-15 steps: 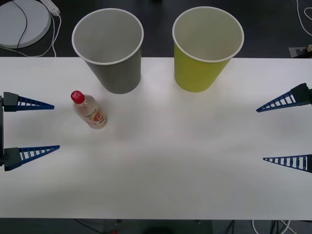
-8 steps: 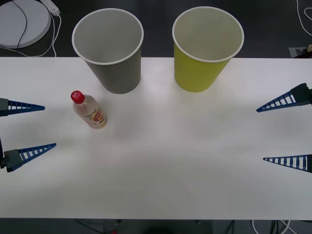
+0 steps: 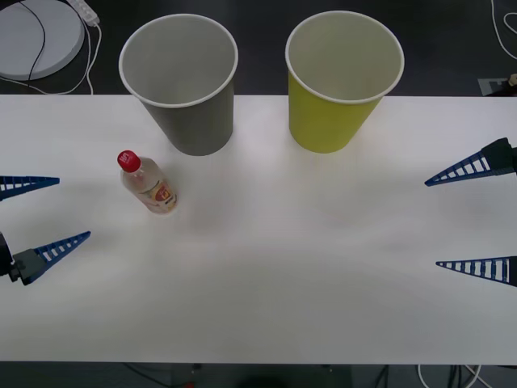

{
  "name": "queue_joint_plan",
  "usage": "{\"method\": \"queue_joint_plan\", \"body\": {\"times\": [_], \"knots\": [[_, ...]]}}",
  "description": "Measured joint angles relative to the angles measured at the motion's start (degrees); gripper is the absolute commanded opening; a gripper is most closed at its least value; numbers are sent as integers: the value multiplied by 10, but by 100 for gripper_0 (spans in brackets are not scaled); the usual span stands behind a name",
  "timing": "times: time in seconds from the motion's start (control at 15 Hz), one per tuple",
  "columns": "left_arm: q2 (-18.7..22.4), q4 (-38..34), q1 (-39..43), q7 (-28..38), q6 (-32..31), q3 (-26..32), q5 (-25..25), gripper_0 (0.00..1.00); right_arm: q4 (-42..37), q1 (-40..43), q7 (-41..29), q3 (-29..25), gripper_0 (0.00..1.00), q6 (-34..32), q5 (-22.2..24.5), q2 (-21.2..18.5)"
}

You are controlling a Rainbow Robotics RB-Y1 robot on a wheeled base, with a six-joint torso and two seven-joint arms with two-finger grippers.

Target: Put the can into the green bin and the plastic bottle into the gray bin

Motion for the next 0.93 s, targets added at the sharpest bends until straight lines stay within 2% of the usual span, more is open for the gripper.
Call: {"method": "queue_joint_plan", "body": {"times": [0.2, 0.6, 0.73, 0.93], "knots": [[-13, 1, 2, -1, 18, -8, -3, 100, 0, 0, 0, 0, 100, 0, 0, 0], [-19, 2, -19, -12, 76, -66, -4, 100, 0, 0, 0, 0, 100, 0, 0, 0], [-37, 11, -33, -13, 83, -81, -6, 100, 0, 0, 0, 0, 100, 0, 0, 0], [-70, 29, -56, -12, 84, -87, -39, 100, 0, 0, 0, 0, 100, 0, 0, 0]]}}
